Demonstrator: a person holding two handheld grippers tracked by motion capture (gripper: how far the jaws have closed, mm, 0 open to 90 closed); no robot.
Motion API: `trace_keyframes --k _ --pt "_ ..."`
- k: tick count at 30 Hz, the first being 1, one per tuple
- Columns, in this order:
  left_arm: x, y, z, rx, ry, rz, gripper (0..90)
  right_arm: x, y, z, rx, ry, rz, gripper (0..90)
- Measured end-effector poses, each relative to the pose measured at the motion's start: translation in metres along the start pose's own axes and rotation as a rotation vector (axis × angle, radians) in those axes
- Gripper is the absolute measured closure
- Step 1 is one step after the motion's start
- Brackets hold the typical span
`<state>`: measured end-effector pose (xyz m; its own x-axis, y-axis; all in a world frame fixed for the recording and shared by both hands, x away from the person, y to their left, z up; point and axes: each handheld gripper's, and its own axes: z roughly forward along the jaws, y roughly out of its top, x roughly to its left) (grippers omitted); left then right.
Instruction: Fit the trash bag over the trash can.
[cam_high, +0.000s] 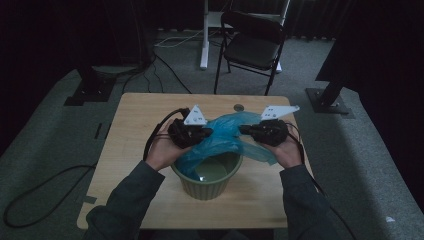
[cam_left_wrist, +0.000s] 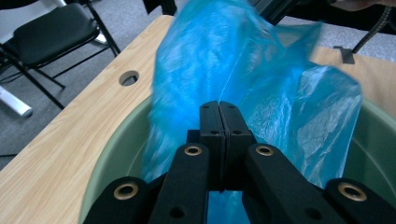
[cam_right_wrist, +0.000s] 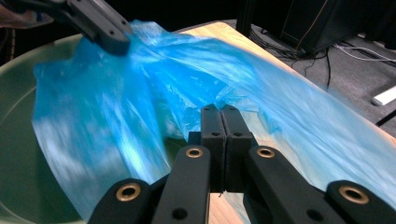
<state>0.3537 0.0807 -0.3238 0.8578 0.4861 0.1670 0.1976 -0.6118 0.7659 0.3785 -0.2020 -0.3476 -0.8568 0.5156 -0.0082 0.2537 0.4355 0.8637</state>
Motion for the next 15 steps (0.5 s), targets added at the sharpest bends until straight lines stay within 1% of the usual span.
trace_keyframes --k 2,3,6,12,15 --pt "0.003 -0.004 -0.005 -0.008 0.003 -0.018 89.2 -0.001 -0.002 -0.002 0.003 -0.006 0.007 89.6" --pt "0.005 -0.007 -0.008 -0.011 0.009 -0.021 89.2 -0.002 -0.003 -0.003 0.007 -0.012 0.01 89.6" --pt "0.011 -0.015 -0.015 -0.02 0.031 -0.052 89.2 -0.004 -0.006 -0.006 0.012 -0.02 0.021 89.6" --pt "0.029 -0.037 -0.027 -0.021 0.054 -0.125 89.2 -0.009 -0.013 -0.011 0.017 -0.036 0.042 89.5" --pt "0.034 -0.047 -0.031 -0.013 0.068 -0.15 89.3 -0.01 -0.015 -0.012 0.03 -0.042 0.042 89.5"
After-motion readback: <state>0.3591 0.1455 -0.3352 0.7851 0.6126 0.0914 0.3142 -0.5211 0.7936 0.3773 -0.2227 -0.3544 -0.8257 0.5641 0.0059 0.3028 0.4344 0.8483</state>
